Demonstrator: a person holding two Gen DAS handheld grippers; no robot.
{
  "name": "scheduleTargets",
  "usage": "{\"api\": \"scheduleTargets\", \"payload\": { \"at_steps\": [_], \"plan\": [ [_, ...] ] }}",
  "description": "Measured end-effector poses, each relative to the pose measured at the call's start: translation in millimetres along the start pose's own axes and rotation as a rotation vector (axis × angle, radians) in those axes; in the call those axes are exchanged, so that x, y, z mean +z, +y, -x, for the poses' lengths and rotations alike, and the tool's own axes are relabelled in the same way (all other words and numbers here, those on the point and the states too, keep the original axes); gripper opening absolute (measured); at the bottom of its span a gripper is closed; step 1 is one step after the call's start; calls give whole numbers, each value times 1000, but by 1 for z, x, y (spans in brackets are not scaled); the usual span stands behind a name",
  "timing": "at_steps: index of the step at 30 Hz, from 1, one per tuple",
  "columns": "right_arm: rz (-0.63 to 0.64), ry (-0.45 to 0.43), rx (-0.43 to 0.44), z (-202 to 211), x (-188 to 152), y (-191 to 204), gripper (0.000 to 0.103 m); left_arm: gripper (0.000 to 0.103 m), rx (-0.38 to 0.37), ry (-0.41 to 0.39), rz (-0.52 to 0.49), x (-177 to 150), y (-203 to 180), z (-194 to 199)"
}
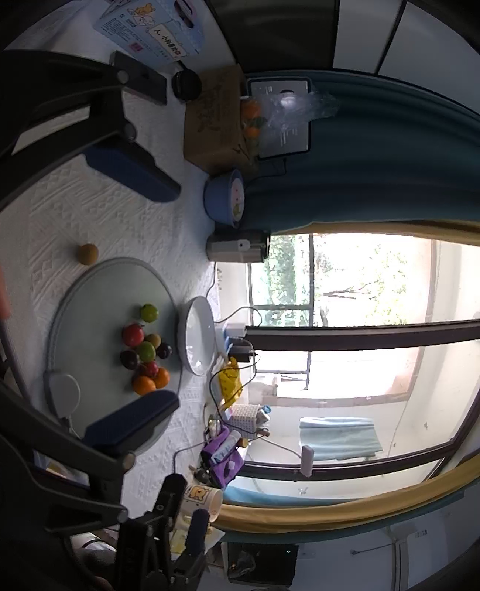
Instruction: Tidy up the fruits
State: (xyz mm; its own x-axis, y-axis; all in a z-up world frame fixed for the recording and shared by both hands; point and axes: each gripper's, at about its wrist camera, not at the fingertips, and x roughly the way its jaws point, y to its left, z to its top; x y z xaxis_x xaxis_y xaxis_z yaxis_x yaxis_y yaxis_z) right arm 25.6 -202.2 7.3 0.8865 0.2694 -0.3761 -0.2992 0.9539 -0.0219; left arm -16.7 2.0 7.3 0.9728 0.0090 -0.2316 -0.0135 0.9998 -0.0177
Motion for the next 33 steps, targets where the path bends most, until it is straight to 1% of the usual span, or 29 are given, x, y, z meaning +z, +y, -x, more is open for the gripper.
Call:
{"api": "scheduleTargets", "payload": {
  "at_steps": [33],
  "plan": [
    [8, 3, 1, 1, 1, 2, 91, 103, -9, 7, 8, -2, 2, 1]
  ]
}}
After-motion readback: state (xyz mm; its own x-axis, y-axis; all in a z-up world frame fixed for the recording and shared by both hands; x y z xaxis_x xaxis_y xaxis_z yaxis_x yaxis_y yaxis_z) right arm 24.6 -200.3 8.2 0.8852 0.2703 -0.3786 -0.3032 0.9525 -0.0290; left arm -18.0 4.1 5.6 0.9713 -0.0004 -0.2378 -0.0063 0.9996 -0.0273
